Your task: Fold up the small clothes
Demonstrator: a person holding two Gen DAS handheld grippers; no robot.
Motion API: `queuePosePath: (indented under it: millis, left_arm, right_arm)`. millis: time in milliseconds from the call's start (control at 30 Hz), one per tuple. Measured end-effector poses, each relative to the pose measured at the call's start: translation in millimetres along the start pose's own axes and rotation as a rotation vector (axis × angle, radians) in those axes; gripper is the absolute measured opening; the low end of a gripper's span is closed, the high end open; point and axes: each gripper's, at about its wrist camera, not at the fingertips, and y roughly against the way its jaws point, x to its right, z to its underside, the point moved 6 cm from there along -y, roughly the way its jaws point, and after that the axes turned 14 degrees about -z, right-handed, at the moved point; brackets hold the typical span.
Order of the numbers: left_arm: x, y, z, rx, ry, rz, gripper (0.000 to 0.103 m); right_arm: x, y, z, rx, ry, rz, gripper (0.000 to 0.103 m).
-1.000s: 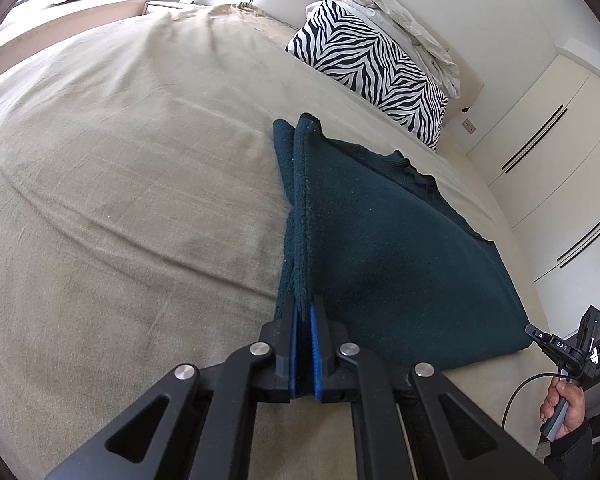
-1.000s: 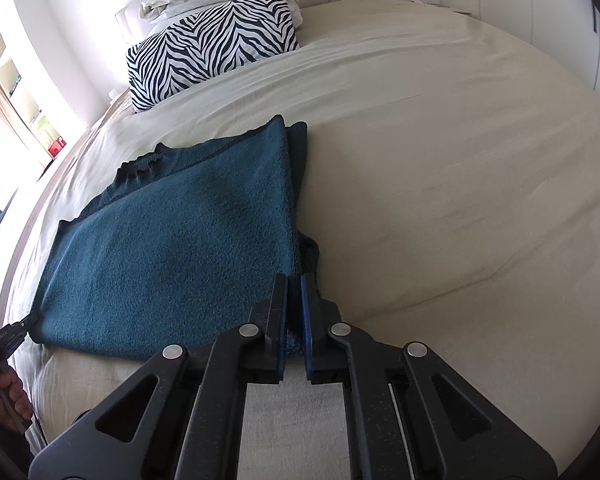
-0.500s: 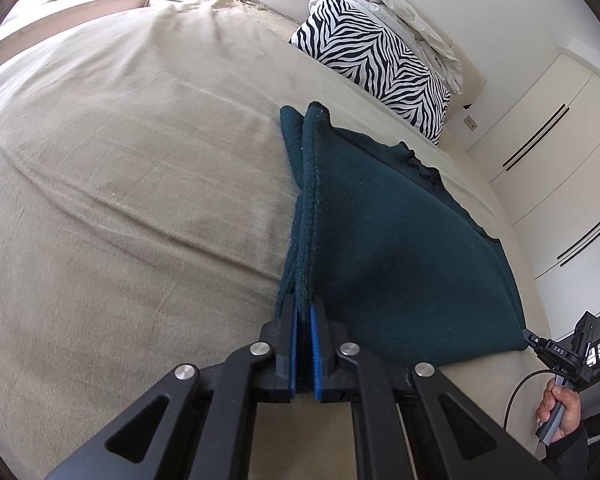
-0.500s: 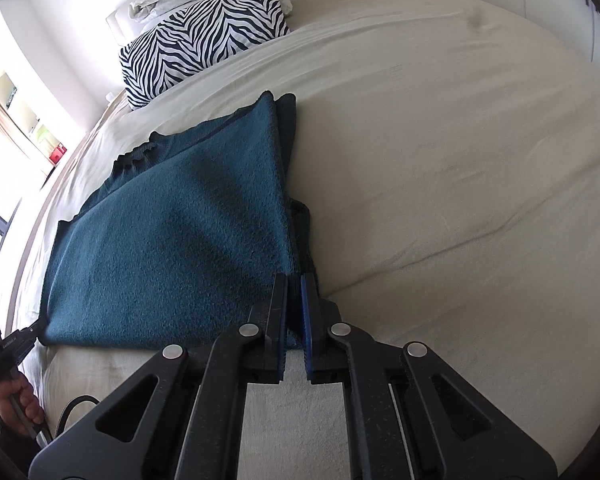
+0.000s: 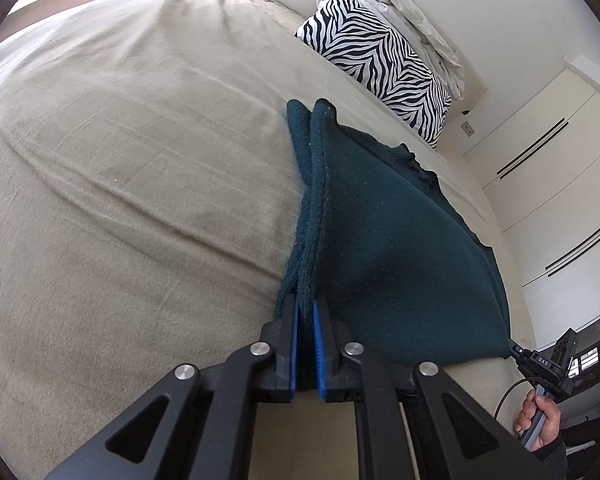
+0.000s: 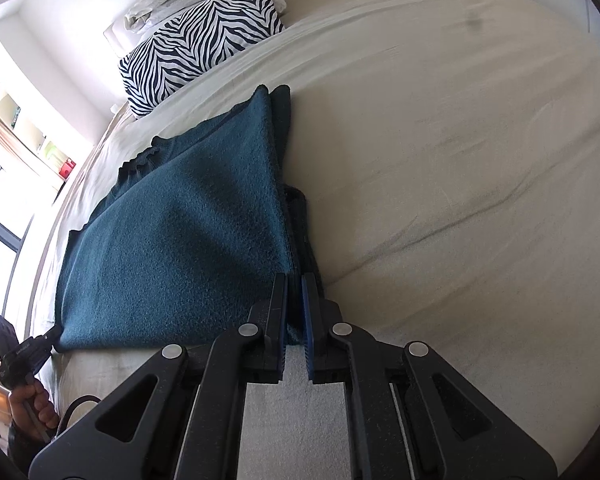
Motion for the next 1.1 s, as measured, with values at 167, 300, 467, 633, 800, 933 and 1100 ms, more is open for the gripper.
queuePosePath:
  millis: [167, 300, 467, 633, 800, 933, 1100]
  left_arm:
    - [0.2, 12.5, -0.5, -0.009, -0.013, -0.042, 0.021]
    - [-4.0, 37.7, -13.9, 0.061, -0.027, -0.163, 0.026]
    - [46.4, 45.0, -54.8, 0.174, -0.144, -0.139, 0.039]
    - [126.6, 0.7, -94.6, 0.262, -0.3, -0.143, 0.043]
    - [149.8, -61.3, -115.6, 0.249, -0.373, -0.245, 0.046]
    - [106.9, -100.6, -117.7, 0.161, -0.294, -0.274, 0.047]
    - [90.8, -99.8, -121.4, 0.151, -0.192, -0.108, 0.05]
  right_arm:
    - [5.6, 21.3, -8.0, 0.084, -0.062, 0.029, 0.056]
    - [-10.8, 43.2, -29.2, 0.16, -0.016, 0.047, 0.061]
    - [-63.3, 13.3, -55.9, 0.119, -0.012, -0.156, 0.062]
    - [-131.6, -75.3, -67.2, 0.009, -0.032, -0.362, 0.062]
    - [-165.1, -164.8, -68.4, -0.074, -0.134, -0.474, 0.062]
    - [-143.8, -194.8, -80.3, -0.038, -0.198, -0.485, 0.046]
    - [-66.5, -164.4, -105.0, 0.137, -0.345, -0.507, 0.029]
